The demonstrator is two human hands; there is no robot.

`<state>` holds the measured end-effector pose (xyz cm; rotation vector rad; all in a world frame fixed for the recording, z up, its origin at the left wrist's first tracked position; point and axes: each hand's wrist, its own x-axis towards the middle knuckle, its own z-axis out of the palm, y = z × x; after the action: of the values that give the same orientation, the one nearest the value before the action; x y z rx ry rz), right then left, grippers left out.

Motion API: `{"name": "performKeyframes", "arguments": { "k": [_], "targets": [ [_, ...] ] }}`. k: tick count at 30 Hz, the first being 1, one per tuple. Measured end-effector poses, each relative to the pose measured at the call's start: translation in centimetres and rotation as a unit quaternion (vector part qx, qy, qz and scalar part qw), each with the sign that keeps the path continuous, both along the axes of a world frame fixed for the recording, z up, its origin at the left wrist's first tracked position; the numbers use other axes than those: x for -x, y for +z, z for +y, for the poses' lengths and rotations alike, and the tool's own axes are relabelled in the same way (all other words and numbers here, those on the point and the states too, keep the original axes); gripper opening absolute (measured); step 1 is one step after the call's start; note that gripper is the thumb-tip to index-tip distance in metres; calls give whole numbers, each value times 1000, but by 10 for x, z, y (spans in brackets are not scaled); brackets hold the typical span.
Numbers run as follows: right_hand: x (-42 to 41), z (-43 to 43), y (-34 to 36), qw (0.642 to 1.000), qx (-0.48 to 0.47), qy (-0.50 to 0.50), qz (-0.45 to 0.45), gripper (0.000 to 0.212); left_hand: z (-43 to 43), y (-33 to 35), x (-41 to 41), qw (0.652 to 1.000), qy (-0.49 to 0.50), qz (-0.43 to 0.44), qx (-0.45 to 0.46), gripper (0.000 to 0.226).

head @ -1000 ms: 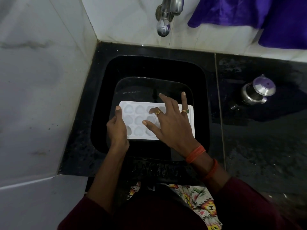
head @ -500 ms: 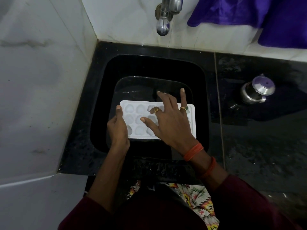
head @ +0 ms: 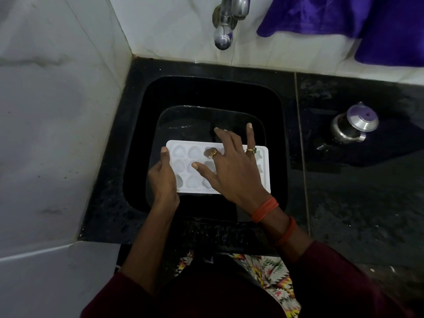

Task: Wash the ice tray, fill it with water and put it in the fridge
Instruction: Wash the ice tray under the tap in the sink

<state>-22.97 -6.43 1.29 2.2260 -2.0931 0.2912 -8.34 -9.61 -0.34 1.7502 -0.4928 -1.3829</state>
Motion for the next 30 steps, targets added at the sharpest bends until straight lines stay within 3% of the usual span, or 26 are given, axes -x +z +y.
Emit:
{"name": "performKeyframes", "arguments": {
  "k": [16, 22, 30],
  "targets": [
    [-4, -8, -5, 1000, 7, -3, -7, 64, -5, 1, -4, 1000, 3, -6, -3, 36],
    [-4, -12, -3, 998, 53, -14, -16, 62, -6, -1, -6, 1000, -4, -15, -9, 37],
    [-4, -13, -3, 1000, 19, -9, -5, 63, -7, 1, -8, 1000, 1, -4, -2, 35]
  ]
}}
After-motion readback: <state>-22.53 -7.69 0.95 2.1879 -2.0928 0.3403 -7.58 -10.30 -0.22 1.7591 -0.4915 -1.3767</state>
